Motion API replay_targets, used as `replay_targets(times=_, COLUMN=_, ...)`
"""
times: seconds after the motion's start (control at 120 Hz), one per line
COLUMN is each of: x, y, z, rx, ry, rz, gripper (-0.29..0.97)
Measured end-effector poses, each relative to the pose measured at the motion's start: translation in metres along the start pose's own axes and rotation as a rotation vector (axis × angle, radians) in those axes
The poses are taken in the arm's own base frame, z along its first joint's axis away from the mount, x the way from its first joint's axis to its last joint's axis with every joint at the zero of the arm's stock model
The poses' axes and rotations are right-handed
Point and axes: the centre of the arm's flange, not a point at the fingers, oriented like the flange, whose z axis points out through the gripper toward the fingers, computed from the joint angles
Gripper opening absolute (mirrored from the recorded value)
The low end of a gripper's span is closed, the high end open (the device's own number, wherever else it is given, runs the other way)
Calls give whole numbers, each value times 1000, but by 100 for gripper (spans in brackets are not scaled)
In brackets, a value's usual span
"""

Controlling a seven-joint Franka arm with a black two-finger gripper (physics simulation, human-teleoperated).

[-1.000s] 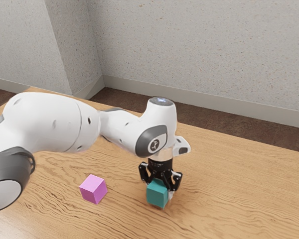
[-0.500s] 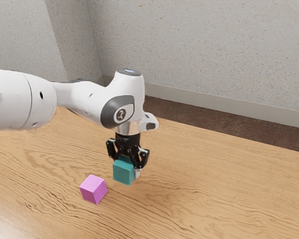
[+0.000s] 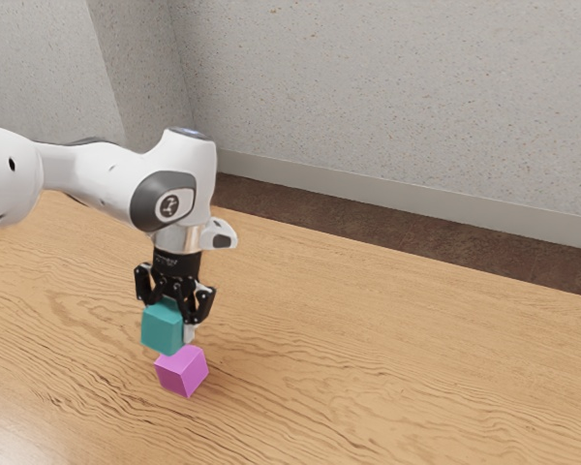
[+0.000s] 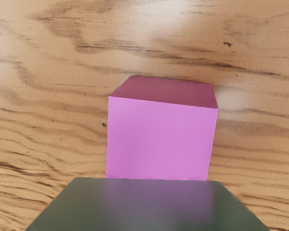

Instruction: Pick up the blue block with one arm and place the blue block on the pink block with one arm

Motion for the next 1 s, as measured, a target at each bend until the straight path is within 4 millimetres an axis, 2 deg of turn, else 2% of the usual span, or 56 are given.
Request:
replay_targets(times=0.167, x=3, y=0, z=4, rx=11, ry=3, rz=4, gripper=38)
replay_targets(times=0.317, x=2, y=4, z=24, rx=-5, ry=-3, rz=0, gripper=38)
replay_targets(times=0.4, x=3, y=7, z=28, rx=-21, ry=8, rz=1, gripper=38)
replay_targets(times=0.567, x=4, y=13, z=26, rx=-35, ry=37, rz=11, gripper=44)
replay_targets(times=0.85, x=8, y=6, z=25, rx=-36, ry=53, rz=11, gripper=61)
replay_targets(times=0.917, x=10, y=3, z=20, rx=-35, ry=64, rz=12, gripper=63)
replay_targets(times=1.0, x=14, y=2, z=4, rx=-34, ry=96, rz=20, gripper=65)
